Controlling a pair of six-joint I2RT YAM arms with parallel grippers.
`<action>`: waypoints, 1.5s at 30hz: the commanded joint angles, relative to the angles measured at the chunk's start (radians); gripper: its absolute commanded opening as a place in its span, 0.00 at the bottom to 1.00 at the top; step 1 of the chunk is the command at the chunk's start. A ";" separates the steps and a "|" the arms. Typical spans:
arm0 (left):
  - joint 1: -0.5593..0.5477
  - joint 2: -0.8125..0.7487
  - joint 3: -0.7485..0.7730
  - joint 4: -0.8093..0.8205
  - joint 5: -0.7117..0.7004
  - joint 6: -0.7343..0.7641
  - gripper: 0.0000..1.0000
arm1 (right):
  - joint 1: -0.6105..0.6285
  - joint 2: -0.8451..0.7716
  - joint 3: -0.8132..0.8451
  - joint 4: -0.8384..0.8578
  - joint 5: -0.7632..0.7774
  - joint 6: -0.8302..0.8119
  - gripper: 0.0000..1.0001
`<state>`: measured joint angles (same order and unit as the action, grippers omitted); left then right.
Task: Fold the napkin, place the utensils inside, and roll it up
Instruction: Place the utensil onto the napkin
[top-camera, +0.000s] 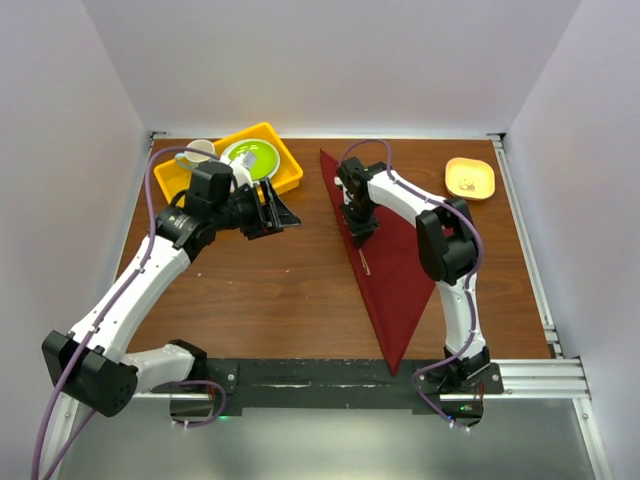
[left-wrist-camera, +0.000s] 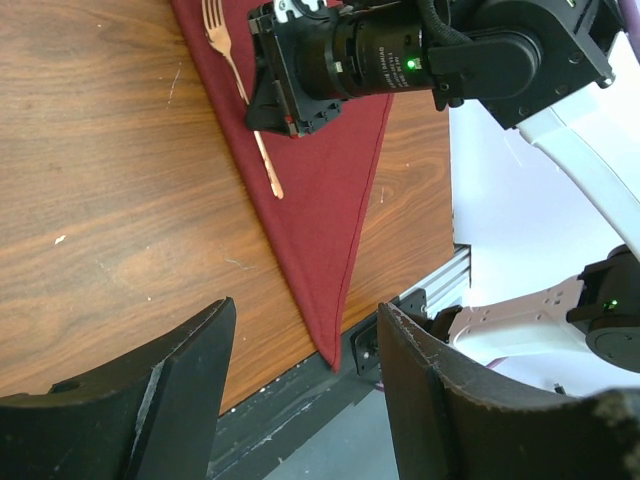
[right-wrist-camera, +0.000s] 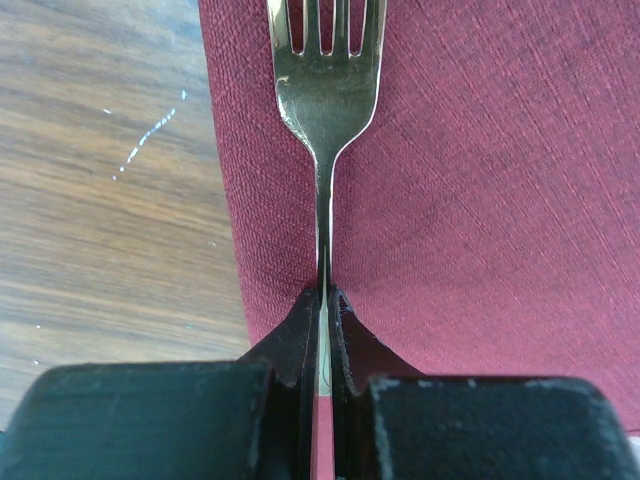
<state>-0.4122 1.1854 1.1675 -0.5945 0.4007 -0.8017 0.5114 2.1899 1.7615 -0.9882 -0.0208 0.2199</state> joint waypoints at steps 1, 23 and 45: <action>0.010 0.003 -0.002 0.042 0.029 -0.014 0.64 | 0.001 0.005 0.050 -0.017 -0.031 0.012 0.00; 0.016 -0.004 -0.015 0.039 0.030 -0.001 0.64 | 0.001 -0.033 0.251 -0.196 -0.005 0.050 0.37; -0.005 0.411 0.216 0.346 -0.244 0.252 0.71 | 0.003 -0.780 -0.546 -0.098 0.024 0.164 0.58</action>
<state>-0.4088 1.4906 1.2400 -0.3737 0.2749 -0.6525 0.5114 1.4342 1.2678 -1.1637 0.0154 0.3637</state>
